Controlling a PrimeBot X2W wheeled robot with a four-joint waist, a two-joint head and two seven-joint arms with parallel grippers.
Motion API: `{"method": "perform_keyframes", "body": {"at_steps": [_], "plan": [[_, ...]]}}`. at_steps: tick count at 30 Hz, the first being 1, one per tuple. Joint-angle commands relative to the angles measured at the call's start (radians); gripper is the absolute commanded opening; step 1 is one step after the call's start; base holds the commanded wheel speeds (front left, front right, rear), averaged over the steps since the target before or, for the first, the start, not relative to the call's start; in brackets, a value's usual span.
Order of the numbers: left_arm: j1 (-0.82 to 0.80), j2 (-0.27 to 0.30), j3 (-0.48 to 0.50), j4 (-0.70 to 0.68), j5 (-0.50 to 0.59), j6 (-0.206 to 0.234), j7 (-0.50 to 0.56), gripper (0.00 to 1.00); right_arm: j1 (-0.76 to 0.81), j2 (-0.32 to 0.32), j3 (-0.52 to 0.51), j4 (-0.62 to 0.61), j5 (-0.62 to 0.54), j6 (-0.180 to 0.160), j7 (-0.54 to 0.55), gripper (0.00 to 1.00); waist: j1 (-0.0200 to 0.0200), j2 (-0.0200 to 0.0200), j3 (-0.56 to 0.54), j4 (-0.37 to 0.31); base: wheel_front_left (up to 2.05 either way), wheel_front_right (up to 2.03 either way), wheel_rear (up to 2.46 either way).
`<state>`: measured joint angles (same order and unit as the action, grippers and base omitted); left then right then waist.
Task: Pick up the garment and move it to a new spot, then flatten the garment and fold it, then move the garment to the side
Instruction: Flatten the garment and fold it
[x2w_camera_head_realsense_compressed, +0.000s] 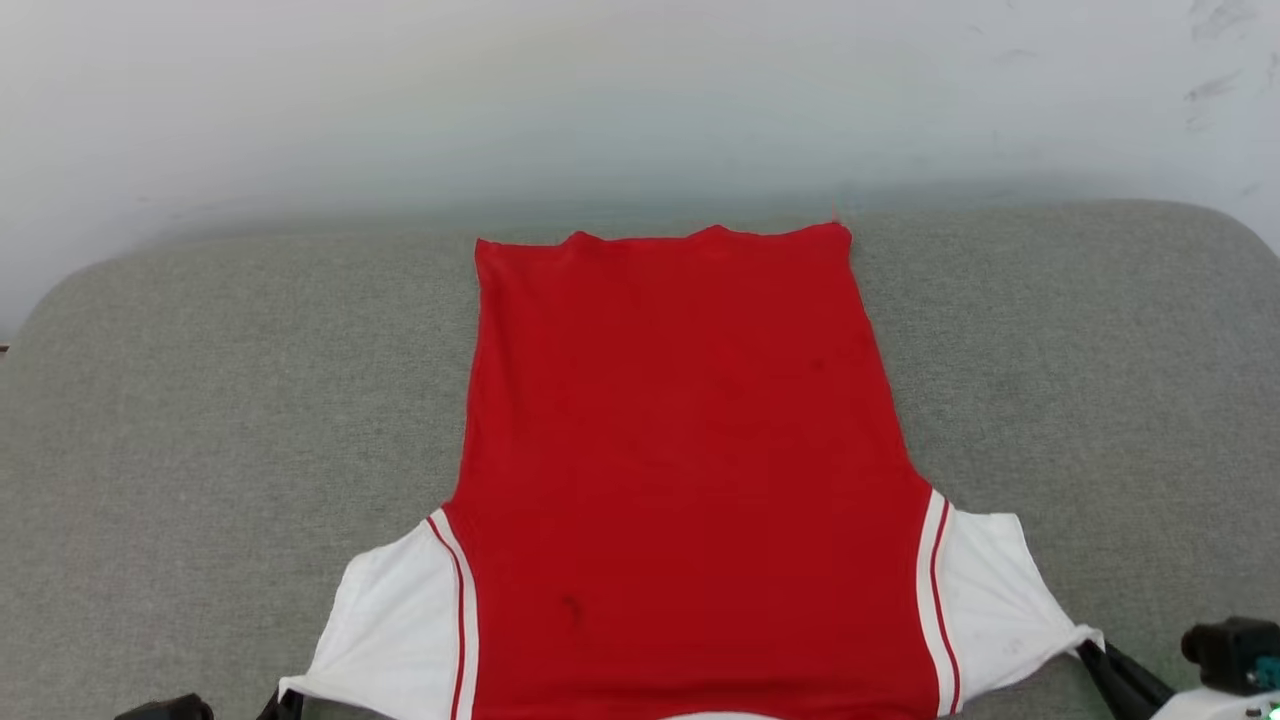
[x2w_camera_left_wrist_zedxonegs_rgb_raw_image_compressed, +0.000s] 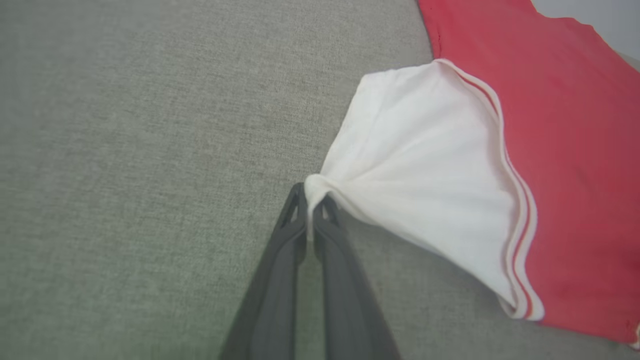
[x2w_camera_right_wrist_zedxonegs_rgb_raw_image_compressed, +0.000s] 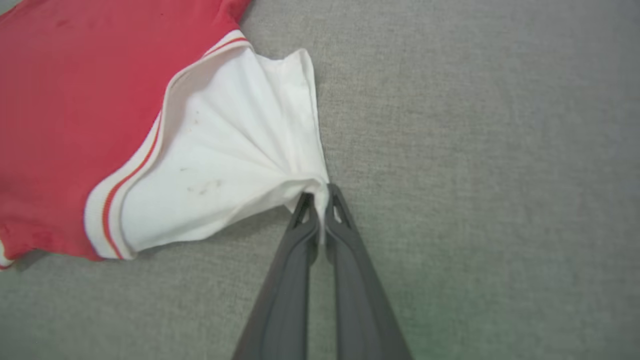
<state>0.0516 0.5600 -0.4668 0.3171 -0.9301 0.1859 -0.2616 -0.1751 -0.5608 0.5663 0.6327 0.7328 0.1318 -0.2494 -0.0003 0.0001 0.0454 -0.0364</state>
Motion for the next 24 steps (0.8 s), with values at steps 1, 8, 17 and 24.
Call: {"method": "perform_keyframes", "body": {"at_steps": [1,8,17,24], "plan": [[0.022,0.003,0.012,-0.002,0.001,0.007,-0.005,0.0,0.038,-0.003,-0.017,0.0,-0.004,-0.002,-0.004,0.0,0.0003,-0.0001,-0.008,0.003,0.0,0.0,0.0],[0.07,-0.024,0.033,-0.016,0.02,0.007,-0.005,0.0,0.169,0.003,-0.1,-0.048,-0.004,-0.002,0.015,0.0,0.0003,-0.0001,-0.018,0.019,0.0,0.0,0.0],[0.081,-0.052,0.062,-0.049,0.063,0.008,-0.005,0.0,0.179,0.019,-0.225,-0.149,-0.106,-0.002,0.053,1.0,0.0003,-0.0001,-0.016,0.023,0.0,0.0,0.0],[0.068,-0.07,0.077,-0.116,0.117,0.016,-0.005,0.0,0.136,0.0,-0.421,-0.383,-0.185,-0.002,0.114,1.0,0.0003,-0.0001,0.011,0.047,0.0,0.0,0.0]]}}
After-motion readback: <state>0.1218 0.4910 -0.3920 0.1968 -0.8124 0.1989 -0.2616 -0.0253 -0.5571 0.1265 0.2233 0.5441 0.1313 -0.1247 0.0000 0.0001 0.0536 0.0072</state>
